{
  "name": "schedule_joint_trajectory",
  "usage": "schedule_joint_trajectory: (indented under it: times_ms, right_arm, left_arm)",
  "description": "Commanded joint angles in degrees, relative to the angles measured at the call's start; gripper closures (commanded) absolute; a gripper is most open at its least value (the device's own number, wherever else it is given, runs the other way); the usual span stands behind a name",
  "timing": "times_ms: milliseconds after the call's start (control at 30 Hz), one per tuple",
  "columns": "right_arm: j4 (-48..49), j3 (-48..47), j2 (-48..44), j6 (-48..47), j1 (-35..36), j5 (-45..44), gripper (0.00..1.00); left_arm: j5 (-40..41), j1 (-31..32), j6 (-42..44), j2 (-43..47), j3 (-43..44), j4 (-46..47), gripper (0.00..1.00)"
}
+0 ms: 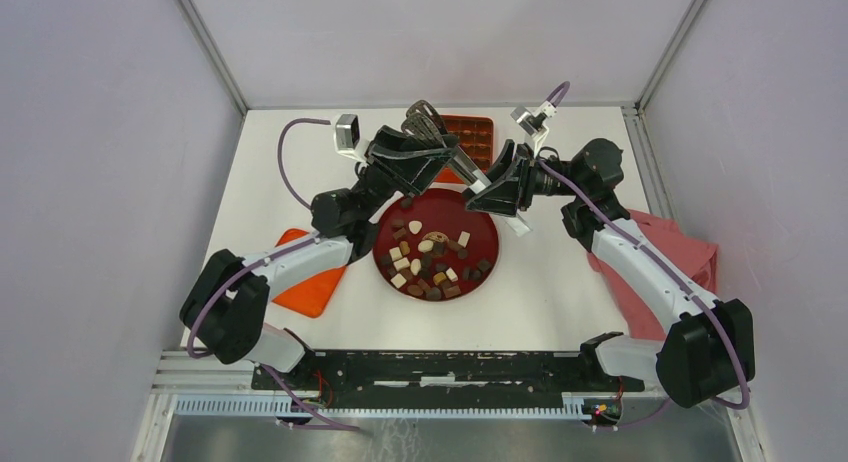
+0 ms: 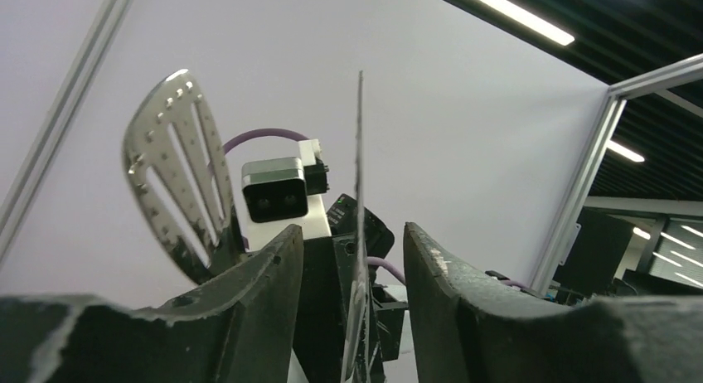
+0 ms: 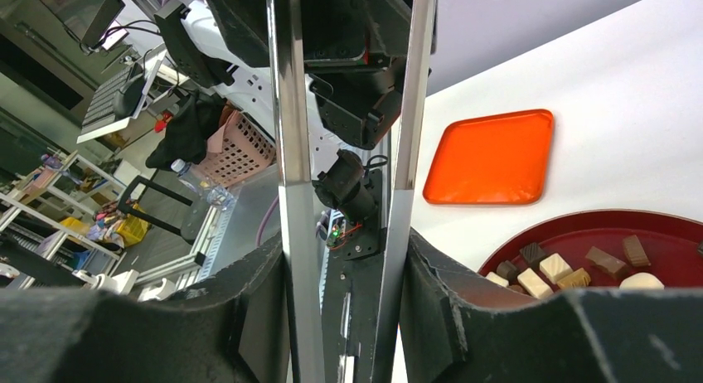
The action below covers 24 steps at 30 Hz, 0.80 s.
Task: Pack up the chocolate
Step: Pick up the clamp from the center of the board, then pick up the fake chocolate from the plate.
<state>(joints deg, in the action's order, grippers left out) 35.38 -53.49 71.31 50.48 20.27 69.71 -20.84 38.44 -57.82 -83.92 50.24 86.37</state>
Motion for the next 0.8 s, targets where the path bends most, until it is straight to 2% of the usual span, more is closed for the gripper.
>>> schedule_joint_trajectory:
  times_ms: [0,33,133,167,367,500,533,600,633,700,767]
  right_arm:
    - [1.9,-2.1,-0.9,0.1,0.2,0.6,0.52]
    - [2.1,-2.0,-0.9,0.6,0.0,0.6,0.52]
    - [5.0,-1.5,-1.0,3.0,-0.9,0.9,0.53]
    - [5.5,-1.4,-1.2,3.5,-1.2,0.9,0.53]
    - [4.0,-0.1,-2.4,1.7,-3.9,0.9,0.53]
    - [-7.3,-1.4,-2.9,-9.1,-6.3,0.3,0.56]
    - [-14.6,-2.8,-3.2,-14.7,-6.7,-0.4,0.57]
    - [-30.7,-6.5,-3.0,-29.6,-7.4,-3.3,0.56]
    - [-39.5,-8.5,-2.9,-37.2,-7.5,-6.2,0.56]
    - [-49.7,-10.8,-2.7,-48.4,-7.4,-11.9,0.56]
    - [-55.8,-12.0,-2.2,-55.8,-7.5,-16.7,0.56]
  left_arm:
    - [3.2,0.2,-2.3,1.6,-2.1,13.2,0.43]
    - [3.5,0.3,-2.2,1.9,-2.5,13.2,0.4]
    - [5.3,-0.3,-1.9,3.1,-5.2,13.1,0.24]
    - [6.0,-0.7,-1.8,3.8,-6.3,12.9,0.22]
    - [6.4,-4.5,-1.8,9.5,-11.9,8.7,0.19]
    - [1.5,-7.4,1.3,16.5,-14.4,-2.6,0.19]
    - [-0.3,-8.5,3.4,19.0,-14.7,-8.0,0.19]
    - [-2.9,-9.9,12.0,25.2,-13.5,-25.1,0.17]
    - [-3.0,-9.9,18.2,28.1,-11.5,-41.8,0.14]
    - [-2.4,-9.9,28.5,31.1,-6.4,-62.5,0.12]
    - [-0.1,-9.9,36.3,32.2,-2.2,-77.8,0.12]
